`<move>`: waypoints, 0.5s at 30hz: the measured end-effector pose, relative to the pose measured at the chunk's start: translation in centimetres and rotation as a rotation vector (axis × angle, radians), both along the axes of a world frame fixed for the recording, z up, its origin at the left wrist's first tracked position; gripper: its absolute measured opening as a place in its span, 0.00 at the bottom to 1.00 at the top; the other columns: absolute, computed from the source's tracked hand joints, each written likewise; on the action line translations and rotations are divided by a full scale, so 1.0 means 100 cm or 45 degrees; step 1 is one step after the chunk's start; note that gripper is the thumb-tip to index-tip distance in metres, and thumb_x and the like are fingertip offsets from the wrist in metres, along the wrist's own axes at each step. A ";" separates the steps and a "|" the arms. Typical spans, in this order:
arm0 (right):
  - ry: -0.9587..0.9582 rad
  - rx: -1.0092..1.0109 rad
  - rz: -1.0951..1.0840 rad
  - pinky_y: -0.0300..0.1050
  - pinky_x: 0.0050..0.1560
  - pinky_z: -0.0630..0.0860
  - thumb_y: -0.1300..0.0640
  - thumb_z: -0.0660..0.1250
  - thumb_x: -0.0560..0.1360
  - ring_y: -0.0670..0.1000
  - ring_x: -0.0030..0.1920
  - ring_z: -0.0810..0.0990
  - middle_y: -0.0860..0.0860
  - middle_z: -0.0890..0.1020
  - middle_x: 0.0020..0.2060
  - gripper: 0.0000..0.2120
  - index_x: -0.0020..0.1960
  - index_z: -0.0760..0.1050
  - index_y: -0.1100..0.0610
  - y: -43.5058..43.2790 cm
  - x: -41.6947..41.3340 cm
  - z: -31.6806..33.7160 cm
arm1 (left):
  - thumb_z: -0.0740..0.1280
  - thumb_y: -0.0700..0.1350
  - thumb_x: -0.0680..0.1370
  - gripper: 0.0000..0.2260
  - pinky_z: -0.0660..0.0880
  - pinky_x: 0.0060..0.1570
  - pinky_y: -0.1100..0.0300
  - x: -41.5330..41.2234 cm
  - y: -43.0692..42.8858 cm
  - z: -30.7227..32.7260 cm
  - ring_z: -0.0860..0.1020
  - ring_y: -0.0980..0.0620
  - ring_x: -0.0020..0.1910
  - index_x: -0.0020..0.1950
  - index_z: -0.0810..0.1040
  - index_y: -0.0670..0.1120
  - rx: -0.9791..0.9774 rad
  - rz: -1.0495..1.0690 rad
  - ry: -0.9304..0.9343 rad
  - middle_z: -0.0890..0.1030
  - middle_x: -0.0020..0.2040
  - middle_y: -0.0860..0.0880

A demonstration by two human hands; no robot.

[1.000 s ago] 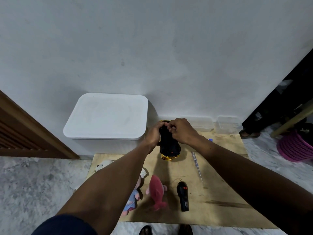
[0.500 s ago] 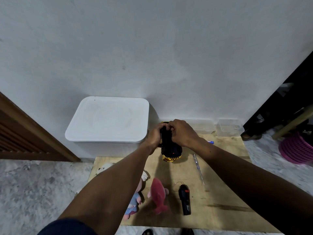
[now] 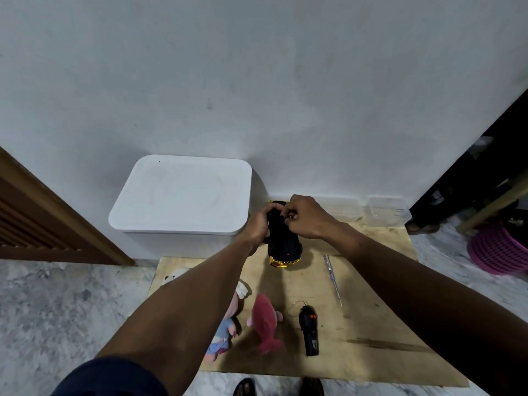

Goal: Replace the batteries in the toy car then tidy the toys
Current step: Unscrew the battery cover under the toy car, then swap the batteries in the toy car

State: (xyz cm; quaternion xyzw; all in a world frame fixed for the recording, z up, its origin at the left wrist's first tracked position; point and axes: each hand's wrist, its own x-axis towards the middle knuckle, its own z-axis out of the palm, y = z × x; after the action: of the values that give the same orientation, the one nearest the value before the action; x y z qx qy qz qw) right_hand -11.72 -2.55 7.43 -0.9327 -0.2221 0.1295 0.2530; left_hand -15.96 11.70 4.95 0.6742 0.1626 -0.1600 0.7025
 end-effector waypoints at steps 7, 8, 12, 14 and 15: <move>0.124 0.052 0.022 0.30 0.36 0.68 0.63 0.69 0.73 0.40 0.36 0.74 0.48 0.81 0.41 0.07 0.48 0.84 0.57 -0.012 0.011 0.010 | 0.52 0.48 0.82 0.17 0.72 0.43 0.56 0.001 -0.001 -0.001 0.76 0.53 0.46 0.62 0.77 0.46 -0.002 0.026 0.015 0.80 0.51 0.51; 0.146 0.053 0.023 0.30 0.36 0.67 0.62 0.70 0.73 0.39 0.36 0.75 0.48 0.81 0.41 0.06 0.48 0.84 0.57 -0.014 0.013 0.012 | 0.52 0.47 0.82 0.17 0.72 0.44 0.56 0.001 -0.001 -0.001 0.76 0.52 0.47 0.62 0.77 0.46 -0.007 0.042 0.013 0.80 0.52 0.50; 0.196 0.082 -0.017 0.37 0.39 0.72 0.62 0.69 0.74 0.43 0.39 0.77 0.48 0.82 0.43 0.04 0.47 0.83 0.56 -0.026 0.023 0.021 | 0.53 0.40 0.80 0.15 0.72 0.42 0.57 0.000 -0.002 0.000 0.77 0.53 0.45 0.61 0.76 0.46 0.007 0.050 0.008 0.79 0.51 0.49; 0.190 0.105 -0.057 0.38 0.40 0.72 0.62 0.69 0.74 0.46 0.41 0.77 0.49 0.82 0.44 0.04 0.46 0.82 0.56 -0.035 0.027 0.021 | 0.53 0.35 0.79 0.16 0.72 0.40 0.58 -0.001 -0.002 0.000 0.77 0.53 0.43 0.59 0.75 0.48 0.025 0.042 -0.007 0.79 0.50 0.49; 0.182 0.097 -0.076 0.37 0.40 0.71 0.62 0.68 0.75 0.46 0.41 0.76 0.49 0.82 0.44 0.05 0.48 0.82 0.56 -0.040 0.028 0.019 | 0.53 0.34 0.78 0.17 0.72 0.38 0.59 -0.002 -0.002 -0.001 0.77 0.53 0.43 0.59 0.75 0.48 0.025 0.046 -0.008 0.79 0.50 0.49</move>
State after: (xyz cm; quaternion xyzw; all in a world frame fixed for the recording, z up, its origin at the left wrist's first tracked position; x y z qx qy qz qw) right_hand -8.94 -6.59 9.32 -0.9169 -0.1805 0.1797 0.3073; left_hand -16.19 11.50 4.82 0.6784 0.1741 -0.1437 0.6992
